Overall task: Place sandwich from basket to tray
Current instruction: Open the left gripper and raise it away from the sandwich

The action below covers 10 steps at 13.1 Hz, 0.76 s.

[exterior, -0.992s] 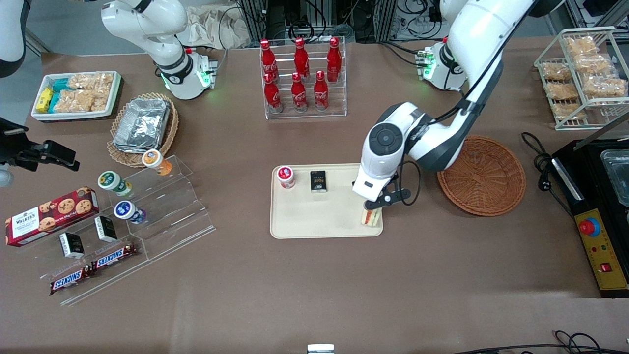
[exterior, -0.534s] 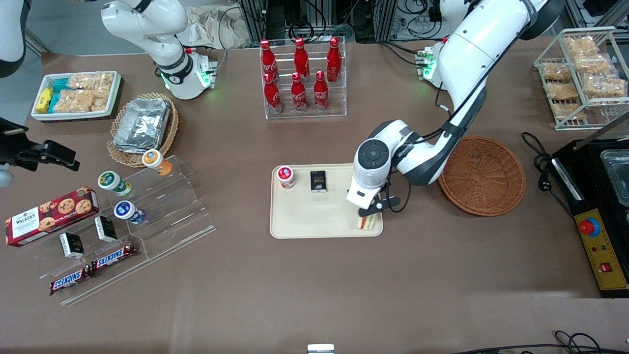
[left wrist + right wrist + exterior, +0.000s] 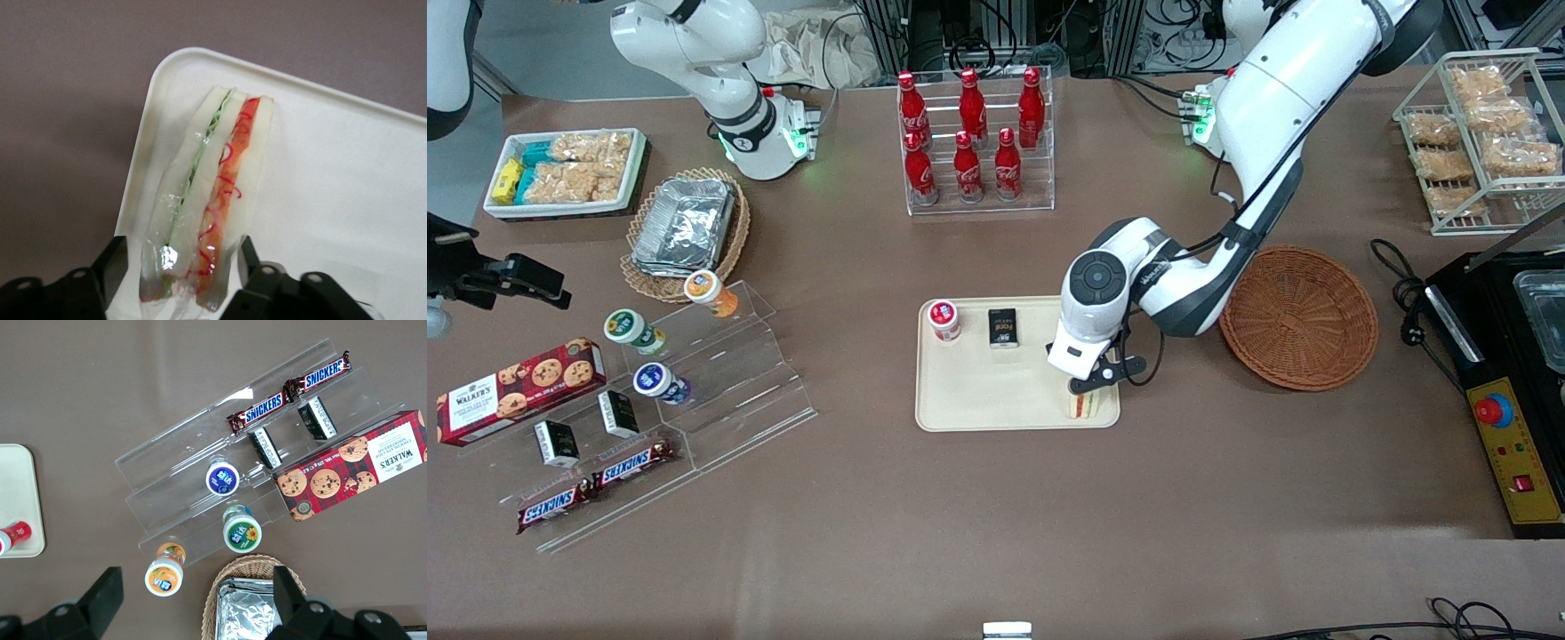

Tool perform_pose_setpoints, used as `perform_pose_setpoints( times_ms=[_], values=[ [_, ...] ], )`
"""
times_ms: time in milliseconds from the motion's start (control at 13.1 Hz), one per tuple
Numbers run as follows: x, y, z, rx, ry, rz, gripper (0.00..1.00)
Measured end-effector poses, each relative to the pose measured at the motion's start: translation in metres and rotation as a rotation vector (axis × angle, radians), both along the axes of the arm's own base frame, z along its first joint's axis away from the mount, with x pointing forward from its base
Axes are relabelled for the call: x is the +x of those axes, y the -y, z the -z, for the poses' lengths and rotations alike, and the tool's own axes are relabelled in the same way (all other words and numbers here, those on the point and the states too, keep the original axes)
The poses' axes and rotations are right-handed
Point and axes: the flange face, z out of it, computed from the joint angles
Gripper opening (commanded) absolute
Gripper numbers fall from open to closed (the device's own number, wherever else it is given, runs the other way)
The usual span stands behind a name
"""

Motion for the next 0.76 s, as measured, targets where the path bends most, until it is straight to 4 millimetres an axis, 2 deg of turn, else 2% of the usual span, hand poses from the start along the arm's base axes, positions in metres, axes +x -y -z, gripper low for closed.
perform_pose_setpoints(
  times_ms=[229,381,534,763],
  values=[
    [0.008,0.001,-0.012,-0.004,0.015,-0.015,1.00],
    [0.018,-0.003,-0.034,0.020,0.021,-0.057,1.00],
    [0.029,-0.011,-0.073,0.031,0.052,-0.127,1.00],
    [0.046,-0.049,-0.149,-0.021,0.078,-0.254,1.00]
  ],
)
